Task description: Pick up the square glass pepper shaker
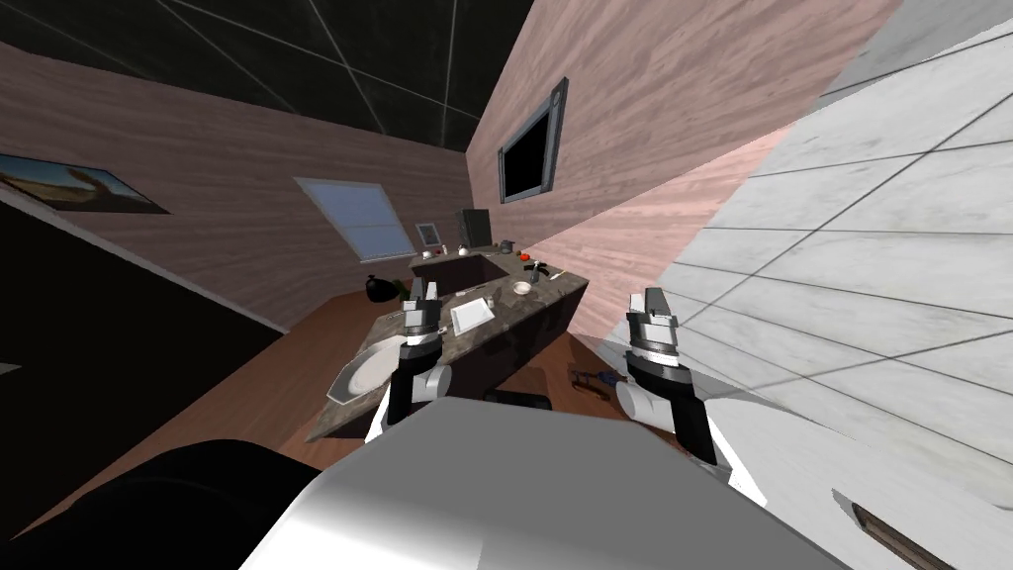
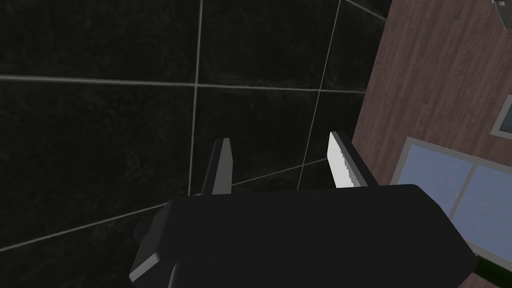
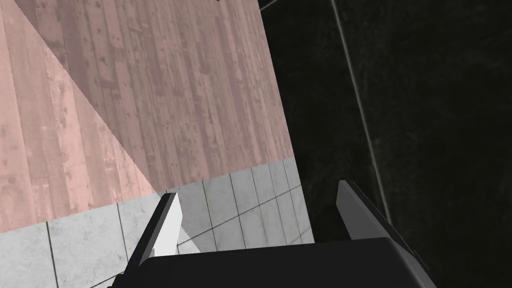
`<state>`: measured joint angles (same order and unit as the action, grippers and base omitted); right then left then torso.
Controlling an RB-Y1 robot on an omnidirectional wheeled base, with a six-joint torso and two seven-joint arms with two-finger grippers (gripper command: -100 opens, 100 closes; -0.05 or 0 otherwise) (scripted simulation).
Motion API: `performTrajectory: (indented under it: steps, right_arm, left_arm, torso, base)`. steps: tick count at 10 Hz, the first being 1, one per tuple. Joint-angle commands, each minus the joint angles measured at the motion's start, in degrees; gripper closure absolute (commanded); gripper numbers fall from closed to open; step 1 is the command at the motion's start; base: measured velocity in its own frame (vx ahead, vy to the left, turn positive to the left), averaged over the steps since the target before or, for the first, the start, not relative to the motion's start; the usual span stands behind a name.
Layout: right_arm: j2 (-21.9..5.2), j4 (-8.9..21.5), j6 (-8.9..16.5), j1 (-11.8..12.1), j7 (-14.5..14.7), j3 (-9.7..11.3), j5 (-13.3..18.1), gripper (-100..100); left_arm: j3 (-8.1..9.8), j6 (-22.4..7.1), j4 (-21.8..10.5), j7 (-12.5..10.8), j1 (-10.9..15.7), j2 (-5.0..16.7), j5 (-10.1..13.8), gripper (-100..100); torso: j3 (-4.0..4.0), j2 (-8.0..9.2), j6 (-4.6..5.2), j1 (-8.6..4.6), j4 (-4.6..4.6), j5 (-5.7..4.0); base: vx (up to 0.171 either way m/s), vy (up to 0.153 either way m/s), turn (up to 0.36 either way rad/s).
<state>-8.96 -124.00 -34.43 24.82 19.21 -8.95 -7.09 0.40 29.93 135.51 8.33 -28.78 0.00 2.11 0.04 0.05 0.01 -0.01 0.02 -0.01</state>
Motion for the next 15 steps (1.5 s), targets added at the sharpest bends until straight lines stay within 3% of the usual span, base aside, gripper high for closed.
performTrajectory:
  steps: [1, 2, 3, 5, 6, 8, 9, 11, 12, 14, 15]
  right_arm:
    - [-0.28, 0.22, -0.01, 0.11, 1.31, -0.91, -0.39, -100]
    - [-0.28, 0.22, -0.01, 0.11, 1.31, -0.91, -0.39, -100]
    - [-0.88, 1.13, 0.09, -0.2, 3.88, -3.11, -1.26, -100]
    - [-0.88, 1.13, 0.09, -0.2, 3.88, -3.11, -1.26, -100]
    - [-1.41, 2.16, 0.2, -0.53, 6.65, -5.5, -2.15, -100]
    - [-1.41, 2.16, 0.2, -0.53, 6.65, -5.5, -2.15, -100]
    - [-1.89, 3.32, 0.32, -0.9, 9.43, -8.08, -3.05, -100]
    - [-1.89, 3.32, 0.32, -0.9, 9.61, -8.08, -3.05, -100]
    - [-2.33, 4.6, 0.47, -1.3, 12.41, -10.78, -3.94, -100]
    - [-2.33, 4.6, 0.47, -1.3, 12.73, -10.82, -3.94, -100]
    - [-2.76, 6.02, 0.63, -1.73, 15.53, -13.58, -4.82, -100]
  left_arm:
    - [0.0, 0.0, 0.0, 0.0, 0.0, 0.0, 0.0, 0]
    - [0.0, 0.0, 0.0, 0.0, 0.0, 0.0, 0.0, 0]
    - [0.0, 0.0, 0.0, 0.0, 0.01, 0.0, 0.0, 0]
    - [0.0, 0.0, 0.0, 0.0, 0.0, 0.0, 0.0, 0]
    - [0.0, 0.0, 0.0, 0.0, 0.01, 0.0, 0.0, 0]
    - [0.0, 0.0, 0.0, 0.0, 0.01, 0.0, 0.0, 0]
    - [0.0, 0.0, 0.0, 0.0, 0.01, 0.0, 0.0, 0]
    - [0.0, 0.0, 0.0, 0.0, 0.01, 0.0, 0.0, 0]
    - [0.0, 0.0, -0.01, 0.0, 0.01, 0.0, 0.0, 0]
    - [0.0, 0.0, -0.01, 0.0, 0.01, 0.01, 0.0, 0]
    - [0.0, 0.0, -0.01, 0.0, 0.02, 0.01, 0.0, 0]
  torso:
    - [0.0, 0.0, 0.0, 0.0, 0.0, 0.0]
    - [-0.01, -0.02, 0.0, 0.0, -0.01, 0.0]
    - [-0.02, -0.03, -0.04, 0.04, -0.01, 0.01]
    - [0.02, 0.04, -0.02, 0.01, 0.01, 0.0]
    - [0.01, 0.02, -0.05, 0.04, 0.01, 0.01]
    - [0.03, 0.06, -0.02, -0.02, 0.01, -0.01]
    - [0.03, 0.05, -0.06, 0.05, 0.01, 0.01]
    - [0.04, 0.07, -0.04, -0.01, 0.02, -0.01]
    - [0.03, 0.06, -0.06, 0.05, 0.02, 0.0]
    - [0.04, 0.06, -0.06, -0.02, 0.01, -0.01]
    - [0.03, 0.05, -0.07, 0.03, 0.01, 0.0]
  base:
    - [0.003, -0.015, -0.429]
    - [0.004, -0.005, -0.3]
    - [-0.007, -0.014, -0.434]
    - [-0.013, -0.01, -0.36]
    - [-0.015, -0.026, -0.432]
    - [-0.012, -0.014, -0.382]
    - [-0.015, -0.026, -0.468]
    - [-0.01, -0.016, -0.424]
    - [-0.005, -0.025, -0.465]
    - [-0.004, -0.023, -0.415]
    - [0.0, -0.028, -0.442]
